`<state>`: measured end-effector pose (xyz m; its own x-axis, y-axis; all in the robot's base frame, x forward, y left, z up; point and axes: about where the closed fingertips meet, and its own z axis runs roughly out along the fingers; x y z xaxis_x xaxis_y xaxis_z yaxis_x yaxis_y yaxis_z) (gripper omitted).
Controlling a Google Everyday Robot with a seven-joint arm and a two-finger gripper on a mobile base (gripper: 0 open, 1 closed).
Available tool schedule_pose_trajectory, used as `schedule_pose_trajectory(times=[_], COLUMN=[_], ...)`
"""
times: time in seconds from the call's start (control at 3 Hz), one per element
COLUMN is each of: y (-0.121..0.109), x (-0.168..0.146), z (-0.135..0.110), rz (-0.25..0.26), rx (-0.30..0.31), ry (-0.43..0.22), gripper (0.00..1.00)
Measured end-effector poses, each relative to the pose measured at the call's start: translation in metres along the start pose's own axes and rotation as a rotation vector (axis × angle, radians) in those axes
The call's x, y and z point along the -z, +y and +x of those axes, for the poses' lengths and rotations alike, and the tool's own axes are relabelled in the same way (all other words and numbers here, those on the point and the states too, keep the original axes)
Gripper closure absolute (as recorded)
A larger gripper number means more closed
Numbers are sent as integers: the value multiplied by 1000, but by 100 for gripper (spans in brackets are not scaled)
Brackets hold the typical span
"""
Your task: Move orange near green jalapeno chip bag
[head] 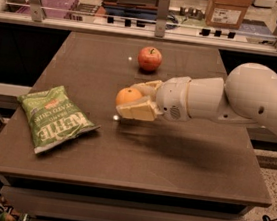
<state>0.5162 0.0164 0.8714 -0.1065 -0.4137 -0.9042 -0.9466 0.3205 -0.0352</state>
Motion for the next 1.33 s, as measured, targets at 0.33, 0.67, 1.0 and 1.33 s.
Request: schedule_pose_trajectory(times=[0.33,0.67,1.0,1.33], y=[11,14,14,14], x=[-5,-11,-16,-16], z=[9,22,33,31], rz=[-20,-43,-58,-58], rx=[-11,-30,-39,-39], ry=[13,9,4,5], gripper=[100,100,100,82])
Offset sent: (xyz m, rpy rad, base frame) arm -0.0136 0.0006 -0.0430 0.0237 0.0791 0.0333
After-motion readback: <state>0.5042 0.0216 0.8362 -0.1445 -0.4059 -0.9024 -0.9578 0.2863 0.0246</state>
